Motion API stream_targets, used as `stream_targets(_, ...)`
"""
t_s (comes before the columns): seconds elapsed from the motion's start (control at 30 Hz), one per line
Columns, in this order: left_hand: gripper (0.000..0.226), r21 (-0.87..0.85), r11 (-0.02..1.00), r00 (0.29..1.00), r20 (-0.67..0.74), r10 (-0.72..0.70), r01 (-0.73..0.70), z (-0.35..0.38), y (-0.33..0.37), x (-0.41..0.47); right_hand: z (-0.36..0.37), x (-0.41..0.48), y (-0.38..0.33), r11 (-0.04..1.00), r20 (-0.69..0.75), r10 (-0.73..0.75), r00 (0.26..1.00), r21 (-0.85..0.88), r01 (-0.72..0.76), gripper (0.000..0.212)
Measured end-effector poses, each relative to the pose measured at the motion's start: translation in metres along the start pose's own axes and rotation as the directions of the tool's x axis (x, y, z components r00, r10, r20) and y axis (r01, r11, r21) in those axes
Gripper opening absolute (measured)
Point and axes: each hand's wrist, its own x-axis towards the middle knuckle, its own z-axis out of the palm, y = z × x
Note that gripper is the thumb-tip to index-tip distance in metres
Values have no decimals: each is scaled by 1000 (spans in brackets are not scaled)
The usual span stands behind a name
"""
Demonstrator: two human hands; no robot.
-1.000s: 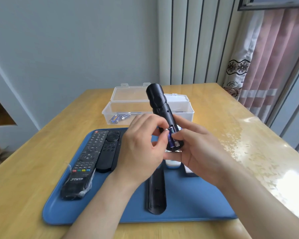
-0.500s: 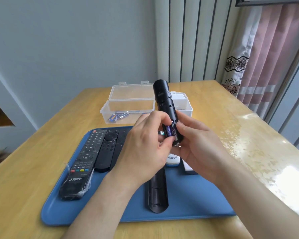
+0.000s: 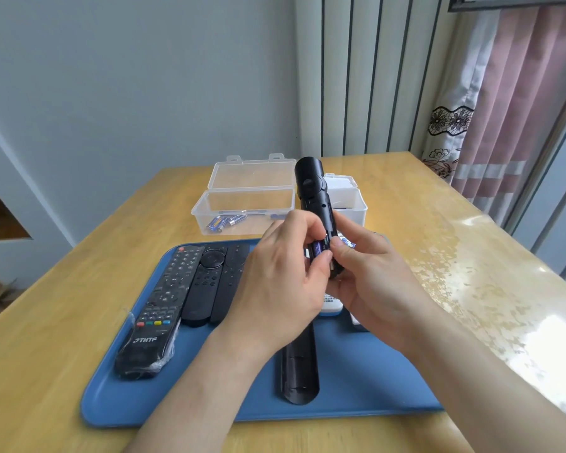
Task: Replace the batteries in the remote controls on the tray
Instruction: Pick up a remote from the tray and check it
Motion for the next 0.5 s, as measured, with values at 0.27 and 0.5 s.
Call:
stream_targets(0.27,26,-55,998,991,-122,-48,42,4,1,-1,2,-1,-3,1000,45,25,999,8,-26,41)
stream_targets(0.5,18,-577,650,853,181,-489,495,-1,-7,8,1,0,-4,991,16,136,991,-10,-135,40)
